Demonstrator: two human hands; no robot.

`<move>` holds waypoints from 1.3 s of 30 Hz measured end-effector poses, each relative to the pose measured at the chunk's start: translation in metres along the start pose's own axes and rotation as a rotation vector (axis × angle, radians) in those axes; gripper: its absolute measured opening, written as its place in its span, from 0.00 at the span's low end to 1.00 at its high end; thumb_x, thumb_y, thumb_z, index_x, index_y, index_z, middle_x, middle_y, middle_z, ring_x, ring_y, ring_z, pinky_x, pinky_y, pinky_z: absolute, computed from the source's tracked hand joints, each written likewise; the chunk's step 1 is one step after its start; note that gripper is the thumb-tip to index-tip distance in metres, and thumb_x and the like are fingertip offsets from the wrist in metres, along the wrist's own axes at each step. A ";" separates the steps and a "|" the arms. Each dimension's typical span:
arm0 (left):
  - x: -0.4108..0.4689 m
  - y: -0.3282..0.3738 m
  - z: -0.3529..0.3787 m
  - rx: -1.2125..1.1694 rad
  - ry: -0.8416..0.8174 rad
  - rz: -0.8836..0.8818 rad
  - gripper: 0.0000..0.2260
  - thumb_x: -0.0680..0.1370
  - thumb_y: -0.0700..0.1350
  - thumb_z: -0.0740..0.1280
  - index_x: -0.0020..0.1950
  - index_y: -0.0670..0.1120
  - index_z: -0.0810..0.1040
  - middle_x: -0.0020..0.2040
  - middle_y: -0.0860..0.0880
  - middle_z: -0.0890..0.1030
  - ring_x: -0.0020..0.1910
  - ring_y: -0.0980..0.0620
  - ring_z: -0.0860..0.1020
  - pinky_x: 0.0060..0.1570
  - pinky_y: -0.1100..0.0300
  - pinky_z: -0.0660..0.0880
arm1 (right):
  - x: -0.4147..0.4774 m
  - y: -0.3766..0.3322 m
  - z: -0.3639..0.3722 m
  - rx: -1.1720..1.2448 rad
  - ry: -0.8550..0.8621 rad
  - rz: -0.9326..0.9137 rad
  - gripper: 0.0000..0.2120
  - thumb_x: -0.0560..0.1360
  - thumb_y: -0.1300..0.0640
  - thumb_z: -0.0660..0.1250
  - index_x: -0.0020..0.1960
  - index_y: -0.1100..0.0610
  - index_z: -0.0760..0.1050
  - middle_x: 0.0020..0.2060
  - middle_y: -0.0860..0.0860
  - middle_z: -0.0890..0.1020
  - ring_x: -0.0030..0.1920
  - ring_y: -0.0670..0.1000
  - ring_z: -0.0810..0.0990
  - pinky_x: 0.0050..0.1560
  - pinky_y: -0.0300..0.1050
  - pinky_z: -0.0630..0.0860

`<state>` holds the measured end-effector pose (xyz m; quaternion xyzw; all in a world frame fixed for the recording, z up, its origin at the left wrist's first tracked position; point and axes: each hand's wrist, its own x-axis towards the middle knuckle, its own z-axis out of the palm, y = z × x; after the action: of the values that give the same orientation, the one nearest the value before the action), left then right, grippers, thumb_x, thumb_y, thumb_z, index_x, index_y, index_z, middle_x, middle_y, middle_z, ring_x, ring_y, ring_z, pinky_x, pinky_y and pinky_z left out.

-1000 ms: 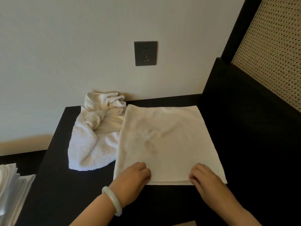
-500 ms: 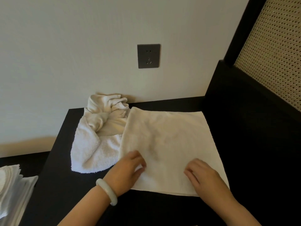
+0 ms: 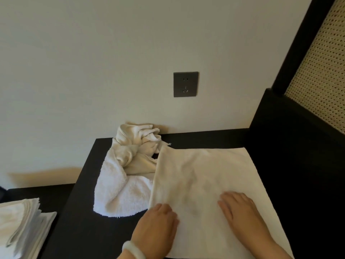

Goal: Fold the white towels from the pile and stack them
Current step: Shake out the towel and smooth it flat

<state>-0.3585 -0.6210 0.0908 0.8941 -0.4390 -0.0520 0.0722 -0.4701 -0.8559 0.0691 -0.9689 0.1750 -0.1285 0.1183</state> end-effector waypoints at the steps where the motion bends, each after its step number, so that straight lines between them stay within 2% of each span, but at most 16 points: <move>1: 0.008 -0.004 -0.005 -0.015 0.069 -0.047 0.19 0.83 0.52 0.50 0.69 0.52 0.72 0.70 0.55 0.69 0.69 0.51 0.68 0.67 0.60 0.63 | 0.009 -0.007 -0.003 0.031 0.049 0.022 0.24 0.83 0.42 0.52 0.64 0.55 0.78 0.61 0.50 0.80 0.63 0.54 0.77 0.64 0.48 0.72; 3: 0.025 -0.019 -0.015 0.044 0.148 -0.156 0.24 0.82 0.47 0.52 0.79 0.51 0.56 0.78 0.54 0.54 0.78 0.48 0.54 0.77 0.55 0.50 | 0.028 -0.023 0.000 0.029 -0.039 0.062 0.26 0.83 0.42 0.48 0.74 0.53 0.67 0.73 0.49 0.69 0.74 0.50 0.64 0.74 0.45 0.59; 5: 0.037 -0.041 -0.014 0.050 0.091 -0.258 0.29 0.83 0.49 0.49 0.78 0.51 0.34 0.77 0.55 0.35 0.77 0.50 0.34 0.75 0.50 0.34 | 0.043 -0.033 0.019 -0.005 -0.115 0.038 0.28 0.83 0.40 0.45 0.81 0.47 0.49 0.80 0.46 0.50 0.79 0.48 0.45 0.77 0.45 0.40; 7: 0.043 -0.067 -0.003 -0.028 0.024 -0.357 0.27 0.84 0.56 0.44 0.77 0.53 0.31 0.76 0.57 0.32 0.73 0.55 0.29 0.73 0.52 0.32 | 0.051 -0.044 0.034 -0.060 -0.191 -0.008 0.28 0.83 0.39 0.44 0.80 0.44 0.43 0.80 0.46 0.43 0.79 0.50 0.38 0.72 0.47 0.27; 8: 0.042 -0.079 0.004 -0.069 0.001 -0.374 0.27 0.83 0.59 0.42 0.77 0.54 0.31 0.76 0.58 0.32 0.73 0.57 0.29 0.73 0.54 0.32 | 0.053 -0.046 0.039 -0.084 -0.183 -0.038 0.29 0.82 0.38 0.45 0.80 0.43 0.47 0.80 0.47 0.48 0.79 0.52 0.39 0.70 0.47 0.24; 11: 0.041 -0.107 0.017 -0.053 -0.002 -0.355 0.26 0.81 0.61 0.38 0.75 0.57 0.29 0.77 0.61 0.32 0.74 0.60 0.28 0.72 0.58 0.31 | 0.052 -0.046 0.037 -0.104 -0.129 -0.066 0.29 0.80 0.38 0.46 0.69 0.49 0.76 0.68 0.51 0.77 0.79 0.49 0.42 0.74 0.48 0.41; 13: 0.047 -0.122 0.015 -0.028 0.013 -0.411 0.26 0.82 0.60 0.38 0.74 0.57 0.27 0.77 0.61 0.31 0.74 0.59 0.29 0.73 0.57 0.33 | 0.051 -0.044 0.036 -0.101 -0.087 -0.084 0.33 0.82 0.38 0.38 0.66 0.50 0.77 0.64 0.52 0.80 0.78 0.45 0.37 0.71 0.50 0.48; 19: 0.079 -0.154 -0.001 -0.040 0.028 -0.659 0.26 0.83 0.58 0.39 0.79 0.53 0.34 0.79 0.56 0.35 0.76 0.56 0.33 0.76 0.50 0.37 | 0.057 -0.042 0.039 -0.056 -0.017 -0.154 0.29 0.82 0.39 0.38 0.67 0.50 0.69 0.80 0.44 0.45 0.79 0.45 0.40 0.71 0.52 0.52; 25: 0.108 -0.143 -0.019 -0.040 0.035 -0.642 0.26 0.85 0.51 0.44 0.80 0.46 0.41 0.81 0.47 0.41 0.79 0.46 0.39 0.77 0.46 0.41 | 0.066 -0.043 0.034 -0.073 -0.026 -0.152 0.28 0.81 0.38 0.37 0.64 0.49 0.69 0.80 0.44 0.41 0.79 0.44 0.40 0.75 0.47 0.46; 28: 0.116 -0.104 -0.015 0.086 0.220 -0.285 0.23 0.83 0.47 0.47 0.74 0.41 0.68 0.76 0.43 0.65 0.75 0.44 0.63 0.75 0.47 0.50 | 0.081 -0.053 0.026 -0.005 -0.064 -0.109 0.37 0.81 0.38 0.35 0.58 0.50 0.81 0.75 0.44 0.66 0.77 0.38 0.49 0.75 0.41 0.41; 31: 0.124 -0.071 -0.006 0.135 0.042 -0.111 0.31 0.84 0.53 0.38 0.67 0.44 0.77 0.69 0.45 0.75 0.73 0.49 0.67 0.71 0.51 0.48 | 0.098 -0.052 0.017 -0.145 -0.223 -0.006 0.32 0.79 0.33 0.49 0.52 0.50 0.86 0.55 0.49 0.85 0.64 0.45 0.78 0.75 0.45 0.40; 33: 0.127 -0.068 0.000 0.140 -0.050 -0.081 0.30 0.84 0.56 0.40 0.66 0.46 0.77 0.67 0.47 0.75 0.74 0.52 0.66 0.70 0.52 0.48 | 0.101 -0.035 0.019 -0.205 -0.195 0.035 0.27 0.71 0.34 0.59 0.55 0.50 0.85 0.55 0.49 0.85 0.74 0.44 0.63 0.74 0.47 0.43; 35: 0.131 -0.071 0.005 0.144 -0.138 -0.084 0.27 0.80 0.59 0.48 0.65 0.48 0.80 0.66 0.48 0.78 0.67 0.51 0.74 0.70 0.53 0.47 | 0.101 -0.008 0.026 -0.172 -0.156 0.170 0.34 0.73 0.34 0.48 0.66 0.52 0.78 0.65 0.51 0.79 0.78 0.41 0.41 0.71 0.46 0.47; 36: 0.132 -0.070 0.003 0.143 -0.171 -0.100 0.27 0.78 0.60 0.50 0.66 0.48 0.79 0.67 0.48 0.77 0.66 0.50 0.76 0.70 0.53 0.45 | 0.102 0.007 0.027 -0.233 -0.091 0.242 0.38 0.75 0.33 0.39 0.74 0.51 0.67 0.73 0.51 0.71 0.78 0.41 0.38 0.73 0.47 0.46; 38: 0.139 -0.070 0.000 0.142 -0.153 -0.126 0.33 0.76 0.62 0.43 0.75 0.49 0.66 0.76 0.47 0.63 0.75 0.48 0.63 0.70 0.53 0.34 | 0.111 0.028 0.020 -0.261 -0.141 0.430 0.36 0.77 0.32 0.34 0.80 0.49 0.44 0.80 0.46 0.49 0.79 0.45 0.39 0.78 0.53 0.42; 39: 0.147 -0.069 0.004 0.186 -0.100 -0.104 0.36 0.74 0.62 0.35 0.79 0.49 0.53 0.78 0.48 0.48 0.78 0.48 0.48 0.67 0.53 0.25 | 0.117 0.030 0.016 -0.260 -0.198 0.494 0.34 0.79 0.34 0.37 0.81 0.49 0.41 0.80 0.45 0.45 0.79 0.47 0.40 0.78 0.55 0.40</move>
<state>-0.2154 -0.6959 0.0708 0.9147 -0.3980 -0.0593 -0.0358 -0.3687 -0.9235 0.0702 -0.9118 0.4082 0.0229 0.0373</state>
